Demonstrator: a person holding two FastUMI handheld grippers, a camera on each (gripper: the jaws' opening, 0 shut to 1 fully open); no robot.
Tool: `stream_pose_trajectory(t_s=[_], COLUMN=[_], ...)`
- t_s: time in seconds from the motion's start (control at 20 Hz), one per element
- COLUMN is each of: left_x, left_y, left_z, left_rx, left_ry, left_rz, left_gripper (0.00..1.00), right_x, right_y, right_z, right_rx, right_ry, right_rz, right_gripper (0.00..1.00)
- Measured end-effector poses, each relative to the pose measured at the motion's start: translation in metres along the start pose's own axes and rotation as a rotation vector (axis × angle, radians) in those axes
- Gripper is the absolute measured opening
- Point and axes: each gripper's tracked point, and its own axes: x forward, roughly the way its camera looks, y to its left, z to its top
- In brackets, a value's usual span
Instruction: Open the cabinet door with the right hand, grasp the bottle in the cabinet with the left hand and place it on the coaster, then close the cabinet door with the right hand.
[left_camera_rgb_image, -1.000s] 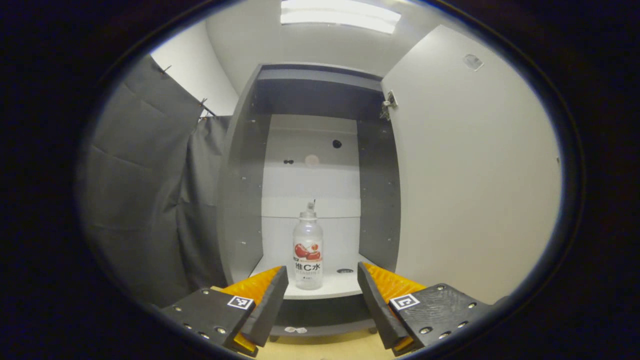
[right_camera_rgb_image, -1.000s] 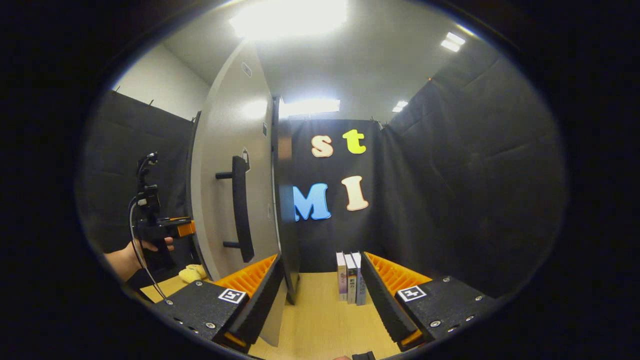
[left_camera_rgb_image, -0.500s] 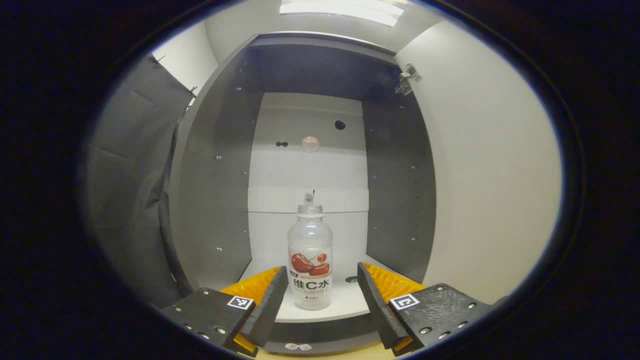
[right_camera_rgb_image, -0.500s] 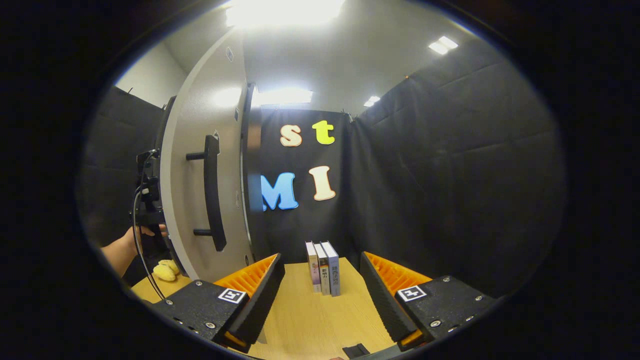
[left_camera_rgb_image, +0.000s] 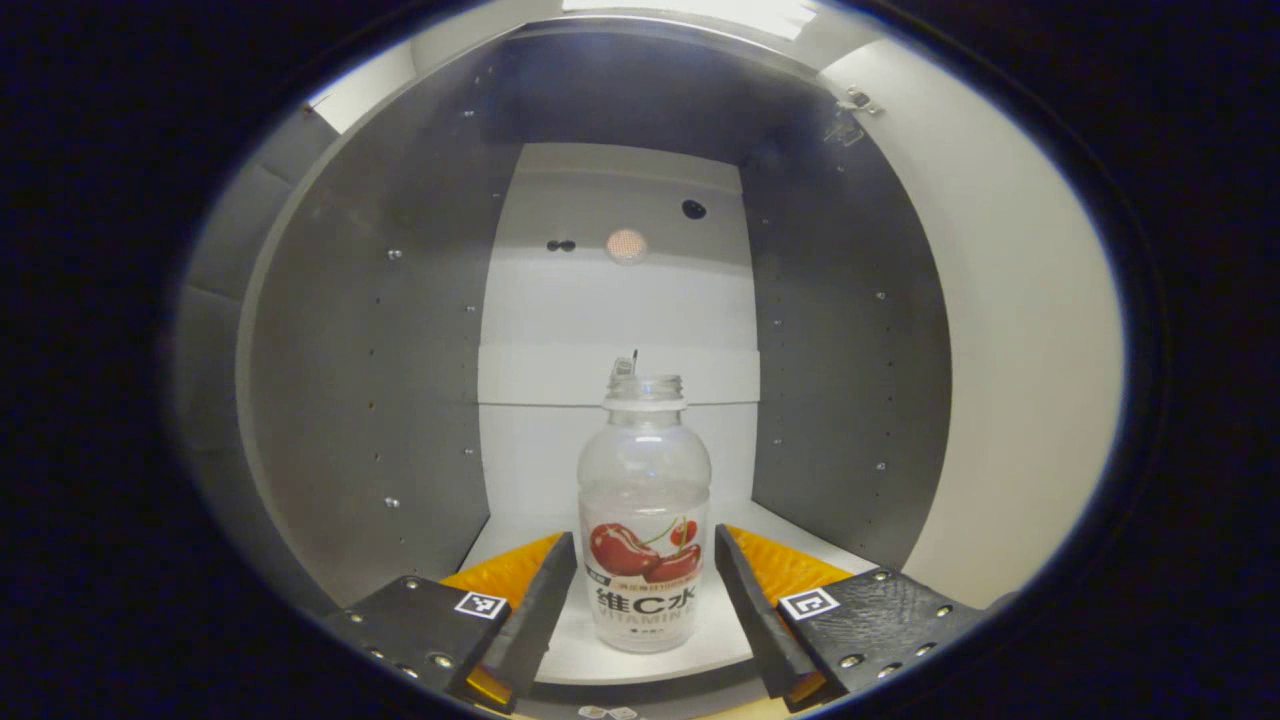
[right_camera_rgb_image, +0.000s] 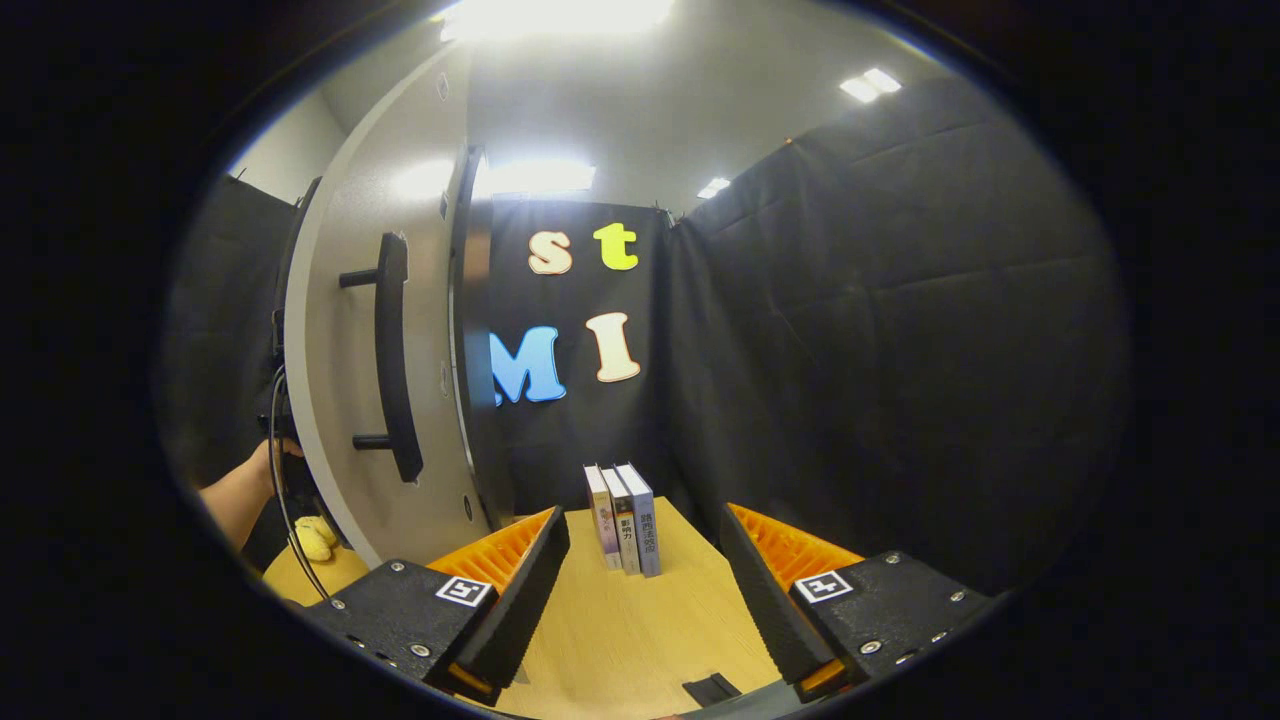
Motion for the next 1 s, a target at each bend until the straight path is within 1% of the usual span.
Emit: stream_pose_trajectory(t_s=[0.15, 0.25, 0.3, 0.4, 0.45, 0.5, 0.55, 0.6, 0.8, 0.85, 0.9, 1.0], left_x=[0.008, 0.008, 0.005, -0.001, -0.006, -0.012, -0.018, -0.025, -0.057, -0.065, -0.075, -0.093], left_y=[-0.001, -0.003, -0.003, -0.002, -0.002, -0.001, 0.000, 0.002, 0.005, 0.006, 0.008, 0.011], left_z=[-0.001, 0.000, 0.000, 0.005, 0.008, 0.011, 0.015, 0.018, 0.034, 0.037, 0.040, 0.043], left_rx=[0.003, -0.011, -0.016, -0.030, -0.042, -0.055, -0.063, -0.068, -0.046, -0.043, -0.041, -0.040], left_ry=[0.005, 0.009, 0.010, 0.005, 0.000, -0.008, -0.013, -0.021, -0.057, -0.064, -0.074, -0.081], left_rz=[-0.001, -0.010, -0.013, -0.009, -0.008, -0.006, -0.004, 0.001, 0.031, 0.037, 0.046, 0.066], left_gripper=[0.83, 0.79, 0.75, 0.75, 0.79, 0.75, 0.75, 0.79, 0.78, 0.72, 0.78, 0.76], right_x=[0.002, 0.002, 0.002, 0.003, 0.004, 0.004, 0.004, 0.004, 0.004, 0.003, 0.003, 0.003], right_y=[0.000, 0.002, 0.002, 0.002, 0.003, 0.003, 0.004, 0.005, 0.002, 0.001, 0.000, 0.000], right_z=[-0.005, -0.007, -0.007, -0.008, -0.007, -0.006, -0.005, -0.004, -0.001, 0.000, 0.000, -0.001], right_rx=[0.007, 0.012, 0.013, 0.008, 0.005, 0.006, 0.012, 0.021, 0.027, 0.026, 0.030, 0.044], right_ry=[0.012, 0.012, 0.012, 0.011, 0.010, 0.008, 0.004, 0.001, -0.013, -0.016, -0.018, -0.017], right_rz=[-0.007, -0.002, 0.003, 0.014, 0.020, 0.029, 0.039, 0.051, 0.093, 0.101, 0.111, 0.137], right_gripper=[0.94, 0.94, 0.94, 0.94, 0.94, 0.94, 0.94, 0.94, 0.94, 0.94, 0.94, 0.94])
